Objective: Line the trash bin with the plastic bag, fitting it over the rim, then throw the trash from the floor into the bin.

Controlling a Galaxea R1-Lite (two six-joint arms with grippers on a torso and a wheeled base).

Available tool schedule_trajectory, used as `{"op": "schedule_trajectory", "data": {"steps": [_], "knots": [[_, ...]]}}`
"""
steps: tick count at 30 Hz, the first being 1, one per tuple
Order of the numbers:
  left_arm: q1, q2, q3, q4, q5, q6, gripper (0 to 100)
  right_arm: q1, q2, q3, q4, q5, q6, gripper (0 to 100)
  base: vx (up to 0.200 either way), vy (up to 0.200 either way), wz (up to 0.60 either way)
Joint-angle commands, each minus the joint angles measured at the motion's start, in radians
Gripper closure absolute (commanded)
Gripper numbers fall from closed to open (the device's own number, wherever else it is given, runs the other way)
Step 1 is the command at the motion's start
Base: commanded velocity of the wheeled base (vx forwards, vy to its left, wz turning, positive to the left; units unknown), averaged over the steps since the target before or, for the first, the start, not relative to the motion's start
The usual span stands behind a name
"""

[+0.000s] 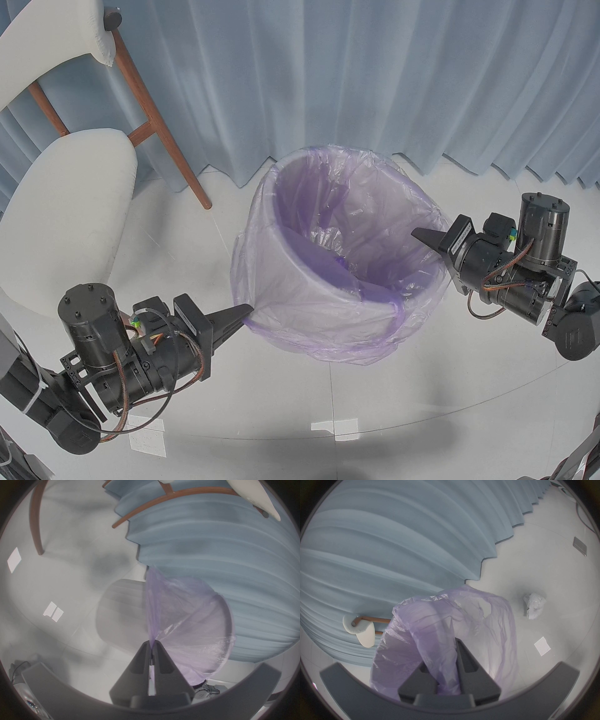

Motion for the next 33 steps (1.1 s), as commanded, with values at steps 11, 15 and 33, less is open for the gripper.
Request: {"op": "schedule_trajectory", "data": {"steps": [11,15,33], "knots": [[0.074,0.004,0.021,-0.008,-0.004,0.004,100,-0.002,-0.018,-0.004,0.001,-0.002,0.029,100,0.000,0.000,0.00],[0.065,-0.031,0.030,-0.003,-0.005,0.005,100,-0.002,-0.018,-0.002,0.001,-0.002,0.029,100,0.000,0.000,0.00],[-0.027,-0.244,0.179,-0.004,-0.024,0.059,0,0.000,0.003,-0.014,0.007,-0.008,0.066,100,0.000,0.000,0.00]]}}
